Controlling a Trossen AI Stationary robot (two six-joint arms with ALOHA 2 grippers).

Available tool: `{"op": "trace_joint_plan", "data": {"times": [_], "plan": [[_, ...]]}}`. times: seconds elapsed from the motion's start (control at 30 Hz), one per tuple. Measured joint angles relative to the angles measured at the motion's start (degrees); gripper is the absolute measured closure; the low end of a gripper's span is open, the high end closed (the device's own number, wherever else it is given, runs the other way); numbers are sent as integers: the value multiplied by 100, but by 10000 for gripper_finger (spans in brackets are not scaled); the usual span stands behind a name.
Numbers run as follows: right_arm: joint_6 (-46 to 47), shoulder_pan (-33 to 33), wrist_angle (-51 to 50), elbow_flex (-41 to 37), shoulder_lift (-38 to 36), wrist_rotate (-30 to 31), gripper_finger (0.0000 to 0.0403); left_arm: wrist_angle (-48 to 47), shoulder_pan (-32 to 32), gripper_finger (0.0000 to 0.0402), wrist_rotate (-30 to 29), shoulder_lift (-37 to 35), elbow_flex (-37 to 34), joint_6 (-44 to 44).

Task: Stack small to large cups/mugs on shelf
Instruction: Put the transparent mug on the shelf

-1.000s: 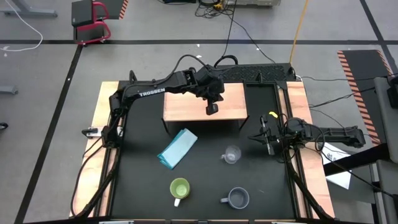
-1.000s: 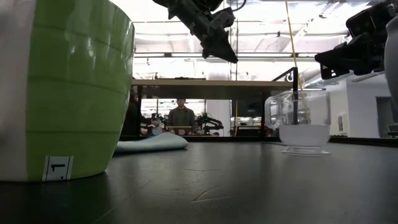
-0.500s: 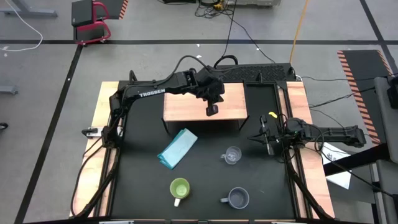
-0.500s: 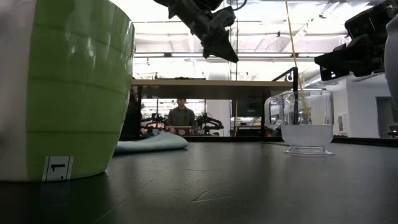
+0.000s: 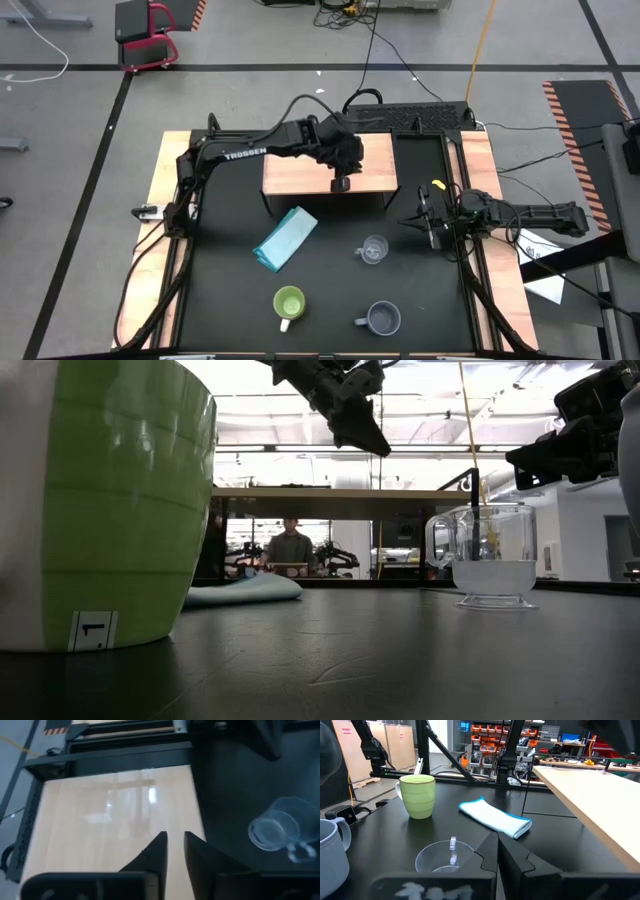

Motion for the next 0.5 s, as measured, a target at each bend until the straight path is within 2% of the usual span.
{"op": "trace_joint_plan", "data": {"times": [0.23, 0.5], "plan": [[0, 0, 0, 0, 110, 0, 403, -186, -164, 274, 785, 0, 0, 54], [-31, 0, 0, 2, 154, 0, 403, -602, -507, 227, 891, 0, 0, 145]]}}
